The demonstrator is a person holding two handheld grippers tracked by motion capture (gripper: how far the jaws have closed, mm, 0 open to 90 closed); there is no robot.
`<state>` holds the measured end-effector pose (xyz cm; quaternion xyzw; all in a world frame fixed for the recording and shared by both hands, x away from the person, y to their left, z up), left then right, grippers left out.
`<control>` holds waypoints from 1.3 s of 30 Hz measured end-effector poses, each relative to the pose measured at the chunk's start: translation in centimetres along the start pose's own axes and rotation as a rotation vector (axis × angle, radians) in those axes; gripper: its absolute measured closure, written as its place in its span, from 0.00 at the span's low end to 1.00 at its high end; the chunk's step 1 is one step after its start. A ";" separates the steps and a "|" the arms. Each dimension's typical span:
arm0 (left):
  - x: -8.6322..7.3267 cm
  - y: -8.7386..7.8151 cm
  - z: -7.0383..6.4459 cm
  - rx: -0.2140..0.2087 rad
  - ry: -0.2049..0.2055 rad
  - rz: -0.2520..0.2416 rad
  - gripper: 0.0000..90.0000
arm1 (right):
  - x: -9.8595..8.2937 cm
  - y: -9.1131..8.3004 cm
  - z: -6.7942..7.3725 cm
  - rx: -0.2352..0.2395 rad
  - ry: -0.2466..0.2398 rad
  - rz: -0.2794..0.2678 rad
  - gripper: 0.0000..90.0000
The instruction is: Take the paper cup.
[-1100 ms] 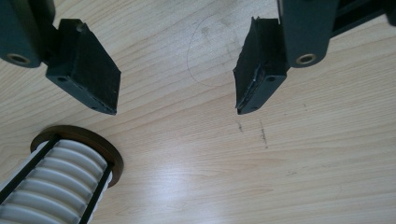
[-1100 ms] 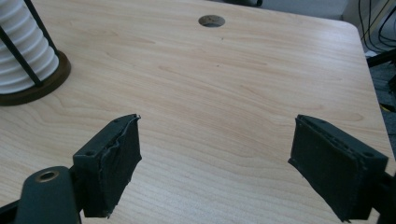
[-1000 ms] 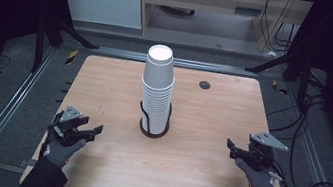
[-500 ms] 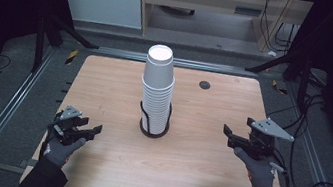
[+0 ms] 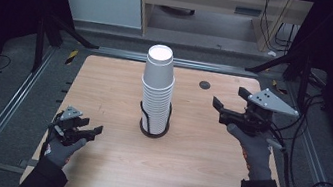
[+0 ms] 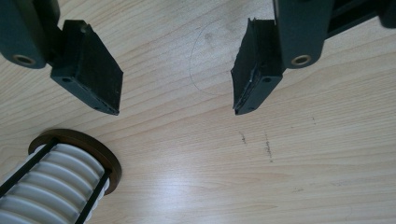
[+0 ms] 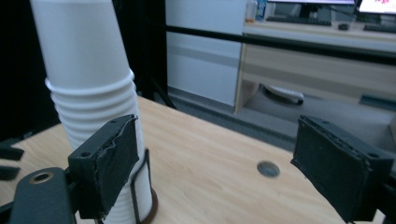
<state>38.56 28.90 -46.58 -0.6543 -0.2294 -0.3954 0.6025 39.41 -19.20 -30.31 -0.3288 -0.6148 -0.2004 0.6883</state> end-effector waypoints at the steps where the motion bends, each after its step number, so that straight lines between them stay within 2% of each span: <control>1: 0.0 0.0 0.0 -0.001 0.000 0.001 0.36 | 0.5 0.2 0.2 0.010 -0.004 -0.009 0.15; 5: 0.0 0.1 -0.1 -0.006 0.004 0.002 0.36 | 2.0 1.2 0.9 0.032 -0.025 -0.017 0.15; 13: -0.1 0.1 0.0 -0.003 0.004 0.003 0.37 | 3.8 3.1 2.2 0.075 -0.048 -0.037 0.15; 17: 0.0 0.1 0.0 0.001 0.009 0.004 0.37 | 4.6 4.4 3.0 0.120 -0.043 -0.043 0.15; 29: -0.1 0.3 0.0 -0.006 0.018 0.006 0.37 | 5.7 9.1 5.1 0.227 -0.031 -0.041 0.13; 39: 0.0 0.2 0.1 -0.007 0.014 0.006 0.36 | 5.5 12.3 6.0 0.267 -0.016 -0.013 0.11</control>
Point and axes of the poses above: each handheld gripper's, and its own axes: y roughly forward along the jaws, x roughly out of its top, z roughly to its left, the point moved 1 cm from there along y, roughly forward along the jaws, and after that the axes turned 14 degrees about x, right-handed, at the moved point
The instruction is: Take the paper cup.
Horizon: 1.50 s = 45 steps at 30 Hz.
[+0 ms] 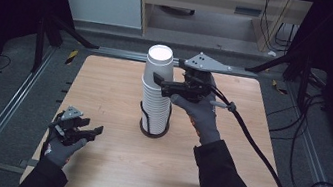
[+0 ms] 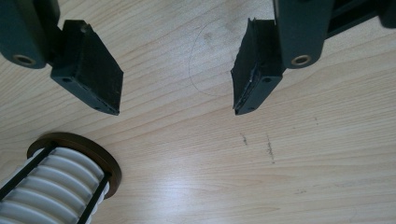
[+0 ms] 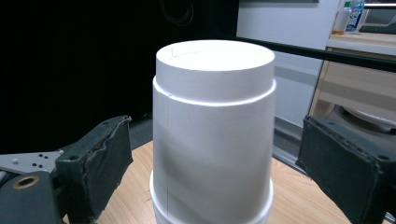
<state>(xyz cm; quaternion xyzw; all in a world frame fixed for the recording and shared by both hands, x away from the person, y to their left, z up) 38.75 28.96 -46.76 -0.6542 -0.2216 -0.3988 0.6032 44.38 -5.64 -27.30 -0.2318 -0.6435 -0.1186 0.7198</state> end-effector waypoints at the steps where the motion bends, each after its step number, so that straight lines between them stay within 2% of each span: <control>1: 0.0 0.0 0.0 0.002 -0.001 0.000 0.36 | 0.0 0.2 0.0 0.001 -0.001 0.002 0.11; 5: 0.0 0.0 0.0 0.002 -0.002 0.000 0.36 | -0.3 1.3 -0.2 0.000 -0.001 0.020 0.10; 15: 0.0 0.1 0.1 0.003 -0.002 0.002 0.36 | -1.3 3.2 -1.2 0.006 0.041 0.040 0.09; 26: 0.0 0.1 0.2 0.002 0.000 0.004 0.36 | -1.5 4.9 -1.3 0.006 0.041 0.069 0.11; 45: 0.0 0.1 0.1 0.003 -0.001 0.010 0.36 | -1.5 4.8 -1.1 -0.017 0.036 0.082 0.16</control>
Point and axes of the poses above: each handheld gripper's, and its own axes: y roughly forward along the jaws, x roughly out of its top, z roughly to its left, the point moved 1 cm from there along y, roughly forward along the jaws, and after that the axes turned 14 degrees about x, right-handed, at the moved point
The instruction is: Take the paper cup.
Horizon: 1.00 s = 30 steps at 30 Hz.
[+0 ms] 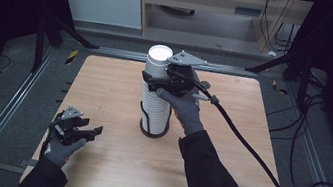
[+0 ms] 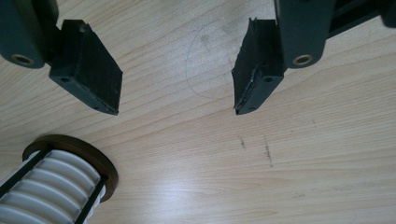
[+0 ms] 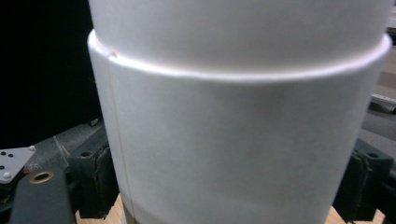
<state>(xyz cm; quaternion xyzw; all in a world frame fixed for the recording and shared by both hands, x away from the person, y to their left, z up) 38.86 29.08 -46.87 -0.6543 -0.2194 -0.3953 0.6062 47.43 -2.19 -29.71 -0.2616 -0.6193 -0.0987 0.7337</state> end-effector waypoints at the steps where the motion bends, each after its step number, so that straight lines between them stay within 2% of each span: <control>1: 0.0 0.0 0.0 0.000 -0.002 0.000 0.36 | 0.0 0.0 0.0 0.000 0.002 0.003 0.16; 14: 0.0 0.1 0.1 -0.003 -0.001 0.004 0.36 | 0.1 0.0 0.0 0.012 -0.016 0.006 0.16; 16: 0.0 0.1 0.1 -0.003 0.000 0.006 0.36 | 0.2 -0.1 0.0 0.014 -0.023 -0.007 0.17; 18: 0.0 0.1 0.1 -0.003 0.000 0.006 0.36 | 0.9 -0.7 0.2 0.014 -0.029 -0.046 0.17; 22: 0.0 0.1 0.0 -0.005 0.001 0.007 0.35 | 2.0 -0.9 0.5 -0.001 -0.054 -0.015 0.17; 28: 0.0 0.1 0.0 -0.005 0.002 0.006 0.35 | 2.6 -1.1 0.7 0.001 -0.057 -0.011 0.17; 30: -0.1 0.1 0.1 -0.003 -0.001 0.010 0.35 | 3.4 -1.3 0.8 -0.001 -0.071 -0.012 0.17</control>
Point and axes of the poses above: each handheld gripper's, and its own axes: y roughly forward along the jaws, x roughly out of its top, z roughly to its left, the point moved 1 cm from there along y, roughly forward along the jaws, and after that the axes turned 14 degrees about x, right-handed, at the moved point
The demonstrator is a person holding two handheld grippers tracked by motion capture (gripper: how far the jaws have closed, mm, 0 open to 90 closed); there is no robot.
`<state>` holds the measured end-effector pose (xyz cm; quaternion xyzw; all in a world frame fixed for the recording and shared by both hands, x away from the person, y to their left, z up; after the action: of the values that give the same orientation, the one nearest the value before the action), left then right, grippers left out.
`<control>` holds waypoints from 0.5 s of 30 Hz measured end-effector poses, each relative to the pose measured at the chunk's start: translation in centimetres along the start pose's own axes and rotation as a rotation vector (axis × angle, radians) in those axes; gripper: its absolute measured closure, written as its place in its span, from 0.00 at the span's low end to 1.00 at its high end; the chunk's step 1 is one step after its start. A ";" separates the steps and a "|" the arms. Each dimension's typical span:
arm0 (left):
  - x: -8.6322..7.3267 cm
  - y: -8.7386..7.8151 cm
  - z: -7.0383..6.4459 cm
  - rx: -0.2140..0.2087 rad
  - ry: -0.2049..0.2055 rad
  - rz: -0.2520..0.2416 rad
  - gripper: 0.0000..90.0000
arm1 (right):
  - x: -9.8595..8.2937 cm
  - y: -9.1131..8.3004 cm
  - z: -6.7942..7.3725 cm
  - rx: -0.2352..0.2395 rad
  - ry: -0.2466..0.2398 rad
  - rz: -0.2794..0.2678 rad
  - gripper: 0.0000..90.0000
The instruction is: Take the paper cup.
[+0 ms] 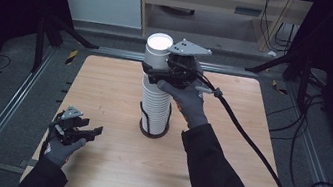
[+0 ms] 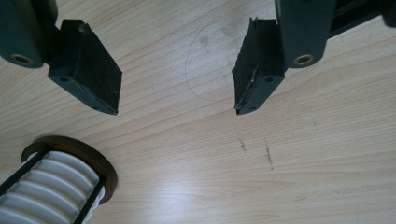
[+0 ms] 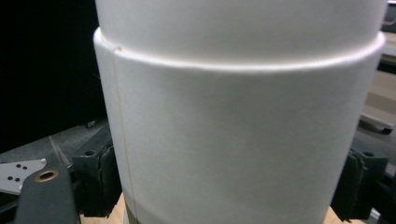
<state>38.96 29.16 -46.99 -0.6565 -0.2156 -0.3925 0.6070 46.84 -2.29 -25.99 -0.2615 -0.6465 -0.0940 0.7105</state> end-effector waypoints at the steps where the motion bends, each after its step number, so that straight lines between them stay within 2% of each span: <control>1: 0.0 0.0 0.0 0.000 0.000 0.000 0.35 | 0.2 -0.1 0.0 -0.001 -0.005 -0.001 0.17; 15: 0.0 0.0 -0.1 -0.003 0.003 0.000 0.35 | 3.8 -2.5 0.2 -0.004 -0.044 -0.058 0.17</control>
<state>38.93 29.10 -46.98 -0.6568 -0.2140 -0.3937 0.6065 46.04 -3.55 -21.63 -0.2462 -0.6691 -0.1102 0.6925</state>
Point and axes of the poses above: each handheld gripper's, and its own axes: y roughly forward along the jaws, x roughly out of its top, z roughly to its left, the point moved 1 cm from there along y, roughly forward along the jaws, and after that the axes turned 14 degrees about x, right-handed, at the moved point
